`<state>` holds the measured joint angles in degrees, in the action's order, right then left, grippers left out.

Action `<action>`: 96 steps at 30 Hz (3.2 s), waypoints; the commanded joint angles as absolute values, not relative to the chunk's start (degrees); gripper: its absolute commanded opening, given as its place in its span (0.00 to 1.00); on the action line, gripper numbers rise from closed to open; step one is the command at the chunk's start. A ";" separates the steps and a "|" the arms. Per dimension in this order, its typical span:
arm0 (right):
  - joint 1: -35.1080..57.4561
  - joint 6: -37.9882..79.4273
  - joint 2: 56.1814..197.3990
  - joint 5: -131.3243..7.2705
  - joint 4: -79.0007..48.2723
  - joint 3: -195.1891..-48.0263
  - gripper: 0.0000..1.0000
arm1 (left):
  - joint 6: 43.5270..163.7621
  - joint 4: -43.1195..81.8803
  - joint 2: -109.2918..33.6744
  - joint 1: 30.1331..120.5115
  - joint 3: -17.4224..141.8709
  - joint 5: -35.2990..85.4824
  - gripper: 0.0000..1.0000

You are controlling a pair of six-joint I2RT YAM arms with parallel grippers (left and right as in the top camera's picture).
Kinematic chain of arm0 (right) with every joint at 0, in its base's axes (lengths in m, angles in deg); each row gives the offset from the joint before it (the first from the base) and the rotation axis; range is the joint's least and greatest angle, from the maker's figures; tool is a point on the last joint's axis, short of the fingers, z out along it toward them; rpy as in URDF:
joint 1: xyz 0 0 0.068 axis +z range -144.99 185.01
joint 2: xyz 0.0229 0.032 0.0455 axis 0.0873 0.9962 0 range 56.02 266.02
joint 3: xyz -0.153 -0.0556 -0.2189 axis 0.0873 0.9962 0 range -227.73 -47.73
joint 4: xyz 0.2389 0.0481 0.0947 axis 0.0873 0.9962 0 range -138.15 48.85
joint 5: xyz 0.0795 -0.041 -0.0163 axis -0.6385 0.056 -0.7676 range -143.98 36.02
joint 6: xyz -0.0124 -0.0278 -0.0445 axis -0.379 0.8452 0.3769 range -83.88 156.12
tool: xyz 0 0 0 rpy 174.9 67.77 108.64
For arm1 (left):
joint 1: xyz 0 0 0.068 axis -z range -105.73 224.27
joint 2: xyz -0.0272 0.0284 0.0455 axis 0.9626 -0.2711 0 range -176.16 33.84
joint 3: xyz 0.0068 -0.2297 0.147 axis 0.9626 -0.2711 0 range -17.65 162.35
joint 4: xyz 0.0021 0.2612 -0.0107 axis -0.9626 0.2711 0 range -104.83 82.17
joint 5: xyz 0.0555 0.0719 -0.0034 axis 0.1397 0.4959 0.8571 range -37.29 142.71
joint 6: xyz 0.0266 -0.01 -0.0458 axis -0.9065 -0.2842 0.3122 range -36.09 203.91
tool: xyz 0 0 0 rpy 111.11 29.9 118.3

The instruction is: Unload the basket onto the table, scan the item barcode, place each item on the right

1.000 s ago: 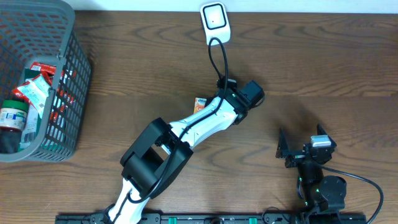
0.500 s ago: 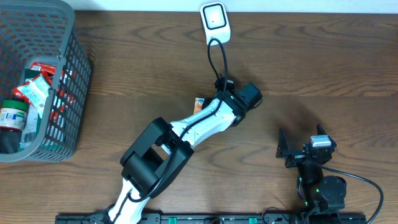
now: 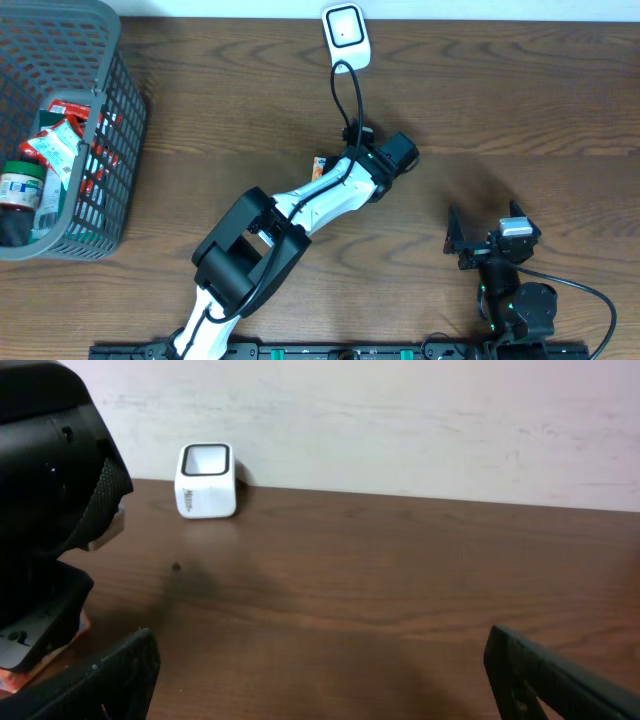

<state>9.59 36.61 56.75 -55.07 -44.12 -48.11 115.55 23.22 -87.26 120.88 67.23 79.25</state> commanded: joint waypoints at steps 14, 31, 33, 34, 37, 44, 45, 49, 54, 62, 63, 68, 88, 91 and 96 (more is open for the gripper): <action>9.94 37.05 56.66 -54.93 -43.90 -48.03 0.99 | 115.48 23.26 -90.47 120.49 66.77 80.83 0.26; 9.94 37.05 56.66 -54.93 -43.90 -48.03 0.99 | 116.16 23.59 -90.47 120.49 65.28 78.86 0.29; 9.94 37.05 56.66 -54.93 -43.90 -48.03 0.99 | 116.16 23.59 -90.47 120.49 64.87 78.86 0.29; 9.94 37.05 56.66 -54.93 -43.90 -48.03 0.99 | 116.16 23.57 -90.49 120.49 64.67 78.86 0.29; 9.94 37.05 56.66 -54.93 -43.90 -48.03 0.99 | 116.14 23.41 -90.47 120.49 64.67 78.86 0.27; 9.94 37.05 56.66 -54.93 -43.90 -48.03 0.99 | 116.11 23.15 -90.06 120.47 64.91 78.88 0.07; 9.94 37.05 56.66 -54.93 -43.90 -48.03 0.99 | 116.11 23.11 -89.88 120.47 65.07 78.88 0.07; 9.94 37.05 56.66 -54.93 -43.90 -48.03 0.99 | 115.22 23.22 -88.22 120.47 65.96 78.88 0.07; 9.94 37.05 56.66 -54.93 -43.90 -48.03 0.99 | 114.61 23.22 -82.89 120.03 66.57 78.86 0.07; 9.94 37.05 56.66 -54.93 -43.90 -48.03 0.99 | 116.25 23.11 -72.83 115.97 66.57 64.52 0.07; 9.94 37.05 56.66 -54.93 -43.90 -48.03 0.99 | 116.92 22.76 -72.33 114.85 66.57 60.54 0.07; 9.94 37.05 56.66 -54.93 -43.90 -48.03 0.99 | 117.16 17.45 -73.23 107.77 66.42 31.39 0.07; 9.94 37.05 56.66 -54.93 -43.90 -48.03 0.99 | 113.45 -1.50 -87.41 104.62 64.96 6.84 0.07; 9.94 37.05 56.66 -54.93 -43.90 -48.03 0.99 | 111.74 -1.50 -87.68 104.62 64.96 6.86 0.07; 9.94 37.05 56.66 -54.93 -43.90 -48.03 0.99 | 111.76 -1.48 -87.70 104.60 64.96 6.86 0.07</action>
<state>9.59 36.61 56.75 -55.07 -44.12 -48.11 113.49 -1.42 -87.65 104.75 65.09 8.00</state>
